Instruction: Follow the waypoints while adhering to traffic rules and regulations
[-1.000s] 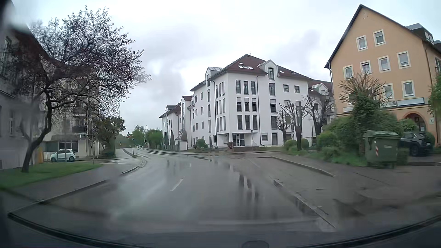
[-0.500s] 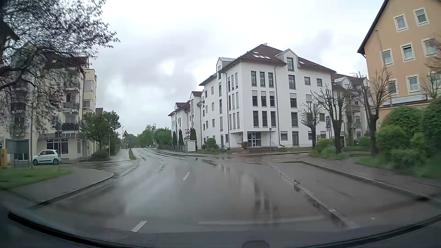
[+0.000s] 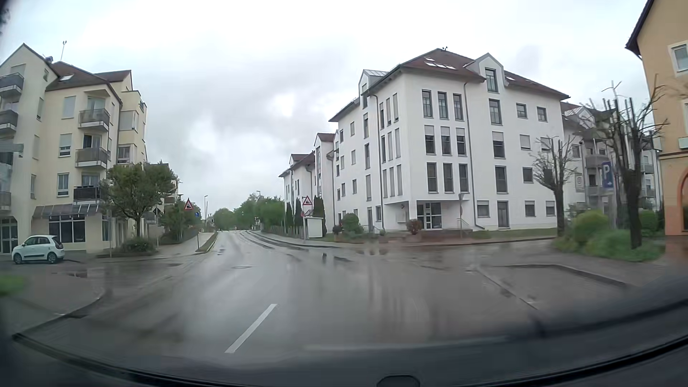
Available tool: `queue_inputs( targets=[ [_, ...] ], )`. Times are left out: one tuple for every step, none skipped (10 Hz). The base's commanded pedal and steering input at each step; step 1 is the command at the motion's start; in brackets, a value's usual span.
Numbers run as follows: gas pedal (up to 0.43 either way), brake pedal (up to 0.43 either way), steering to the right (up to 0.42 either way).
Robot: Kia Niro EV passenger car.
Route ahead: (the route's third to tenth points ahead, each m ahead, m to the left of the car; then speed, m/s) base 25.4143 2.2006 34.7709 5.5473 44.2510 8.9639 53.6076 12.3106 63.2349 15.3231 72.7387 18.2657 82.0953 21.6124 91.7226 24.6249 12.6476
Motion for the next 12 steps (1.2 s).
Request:
queue_inputs(
  targets=[
    [0.000, 0.000, -0.052],
    [0.000, 0.000, -0.053],
    [0.000, 0.000, -0.059],
    [0.000, 0.000, -0.066],
    [0.000, 0.000, -0.069],
    [0.000, 0.000, -0.070],
    [0.000, 0.000, -0.070],
    [0.000, 0.000, -0.070],
    [0.000, 0.000, -0.070],
    [0.000, 0.000, -0.069],
    [0.000, 0.000, -0.068],
    [0.000, 0.000, -0.068]
  ],
)
